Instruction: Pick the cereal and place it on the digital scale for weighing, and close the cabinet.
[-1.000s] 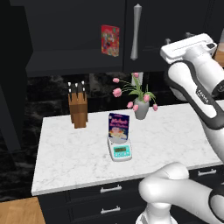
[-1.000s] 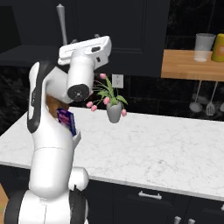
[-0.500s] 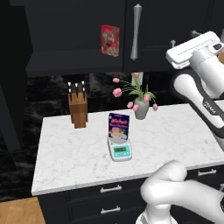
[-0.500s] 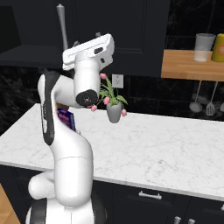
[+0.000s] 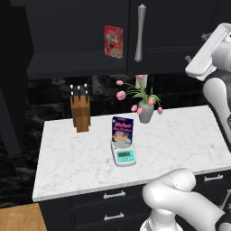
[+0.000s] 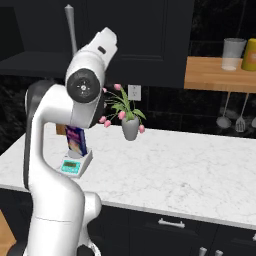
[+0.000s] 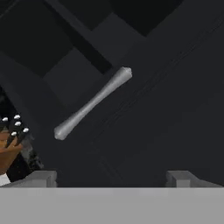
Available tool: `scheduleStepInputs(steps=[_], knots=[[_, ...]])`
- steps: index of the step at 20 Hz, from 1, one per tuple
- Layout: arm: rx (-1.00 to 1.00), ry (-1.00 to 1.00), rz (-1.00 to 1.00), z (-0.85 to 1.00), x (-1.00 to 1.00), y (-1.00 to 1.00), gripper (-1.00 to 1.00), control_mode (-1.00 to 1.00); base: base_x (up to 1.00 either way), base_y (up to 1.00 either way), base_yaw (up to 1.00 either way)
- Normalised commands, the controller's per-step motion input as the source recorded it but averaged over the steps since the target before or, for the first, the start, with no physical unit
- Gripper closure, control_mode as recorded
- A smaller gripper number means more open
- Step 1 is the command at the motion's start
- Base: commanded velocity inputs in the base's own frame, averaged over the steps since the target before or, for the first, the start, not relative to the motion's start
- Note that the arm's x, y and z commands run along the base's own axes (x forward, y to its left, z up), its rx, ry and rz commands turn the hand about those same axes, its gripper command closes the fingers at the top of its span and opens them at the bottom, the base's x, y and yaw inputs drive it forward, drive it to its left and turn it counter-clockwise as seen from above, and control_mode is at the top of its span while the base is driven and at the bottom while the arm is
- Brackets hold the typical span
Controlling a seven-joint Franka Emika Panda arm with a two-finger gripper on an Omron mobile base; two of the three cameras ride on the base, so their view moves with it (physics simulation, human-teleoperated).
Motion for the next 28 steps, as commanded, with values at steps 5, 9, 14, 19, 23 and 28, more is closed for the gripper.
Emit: scheduleStepInputs(steps=[5, 9, 14, 19, 23, 28], knots=[[-0.74, 0.18, 0.00, -0.14, -0.56, 0.07, -1.00, -1.00, 0.00, 0.00, 0.00], [-0.62, 0.40, 0.05, -1.00, -0.01, 0.60, -1.00, -1.00, 0.00, 0.00, 0.00], [-0.15, 0.09, 0.09, -0.70, 0.00, 0.84, -1.00, -1.00, 0.00, 0.00, 0.00], [-0.03, -0.10, 0.07, -0.54, 0.02, 0.69, -1.00, -1.00, 0.00, 0.00, 0.00], [0.06, -0.19, 0.10, -0.88, 0.10, 0.47, -1.00, -1.00, 0.00, 0.00, 0.00], [0.03, -0.06, 0.07, -0.15, -0.04, 0.30, -1.00, -1.00, 0.00, 0.00, 0.00]])
